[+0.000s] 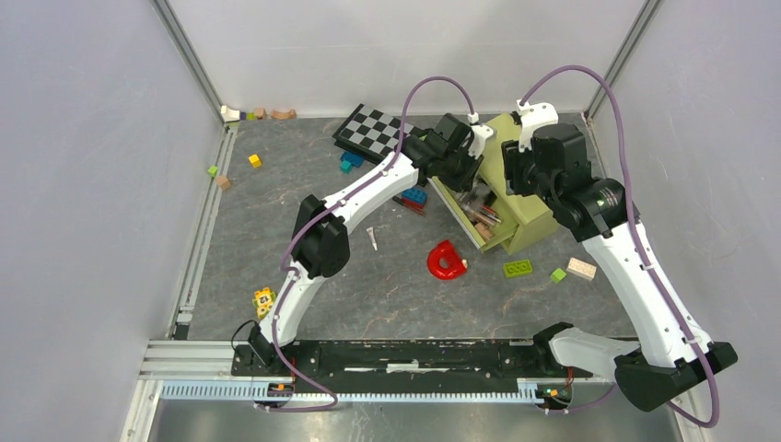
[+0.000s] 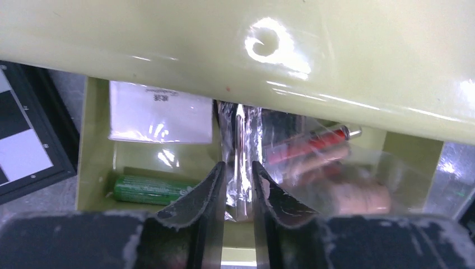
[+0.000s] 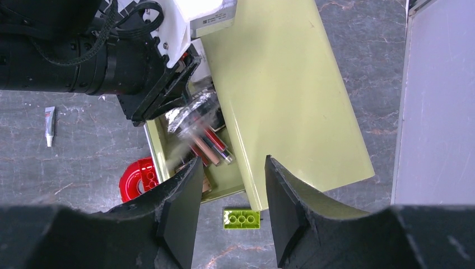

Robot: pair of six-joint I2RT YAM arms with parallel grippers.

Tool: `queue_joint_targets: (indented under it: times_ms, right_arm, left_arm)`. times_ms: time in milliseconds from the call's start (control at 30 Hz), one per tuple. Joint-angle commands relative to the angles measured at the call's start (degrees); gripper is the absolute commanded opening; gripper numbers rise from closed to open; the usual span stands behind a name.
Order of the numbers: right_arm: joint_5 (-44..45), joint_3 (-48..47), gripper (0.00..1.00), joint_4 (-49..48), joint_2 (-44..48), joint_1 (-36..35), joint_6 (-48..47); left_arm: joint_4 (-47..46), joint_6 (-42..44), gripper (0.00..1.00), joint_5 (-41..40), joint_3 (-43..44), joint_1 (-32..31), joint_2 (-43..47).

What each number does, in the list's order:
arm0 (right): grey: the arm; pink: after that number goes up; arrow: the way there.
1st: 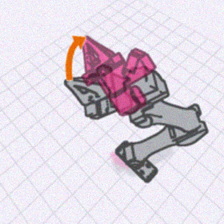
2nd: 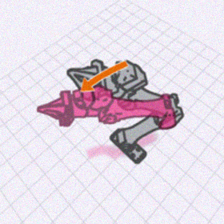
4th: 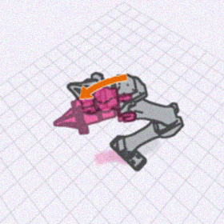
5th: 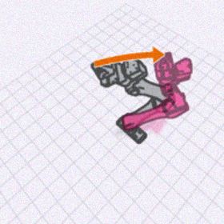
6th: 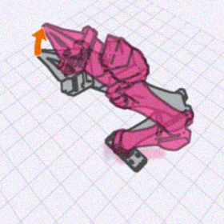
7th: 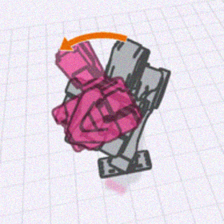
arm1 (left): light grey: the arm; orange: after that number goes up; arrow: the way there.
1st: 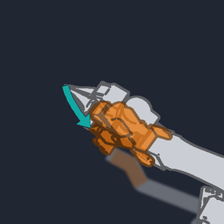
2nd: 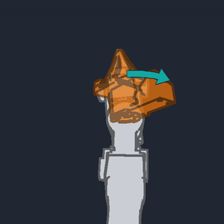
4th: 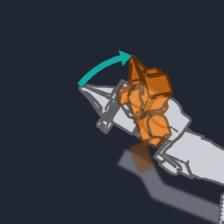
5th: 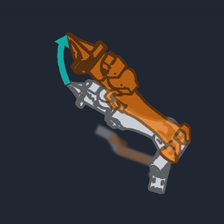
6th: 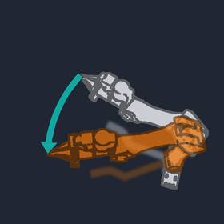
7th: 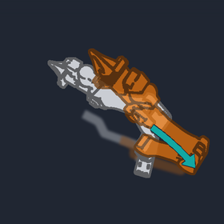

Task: Organize the makeup
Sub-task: Place the makeup tool in the drawer.

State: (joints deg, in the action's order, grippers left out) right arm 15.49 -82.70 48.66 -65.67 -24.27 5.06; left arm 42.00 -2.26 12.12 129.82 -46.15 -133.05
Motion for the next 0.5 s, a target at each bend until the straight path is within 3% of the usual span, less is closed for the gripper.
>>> queue_joint_targets:
  times_ms: [0,100,167,467]
  right_arm:
    - [0.45,-2.20,0.51,-0.14,1.06,-0.16,-0.18]
    - [0.51,-2.29,0.51,0.03,1.15,-0.08,-0.25]
    - [0.67,-2.21,0.51,0.09,1.23,-0.14,-0.26]
    - [0.49,-1.07,0.51,-0.70,1.24,-0.16,-0.09]
  left_arm:
    - [-5.00,3.91,0.33,-3.67,2.46,-0.17,0.87]
    - [-5.61,4.20,0.48,-3.85,2.45,-0.25,0.78]
    - [-5.61,4.20,0.52,-3.94,2.37,-0.20,0.98]
    - [-7.26,3.17,0.48,2.71,-3.72,-0.32,4.81]
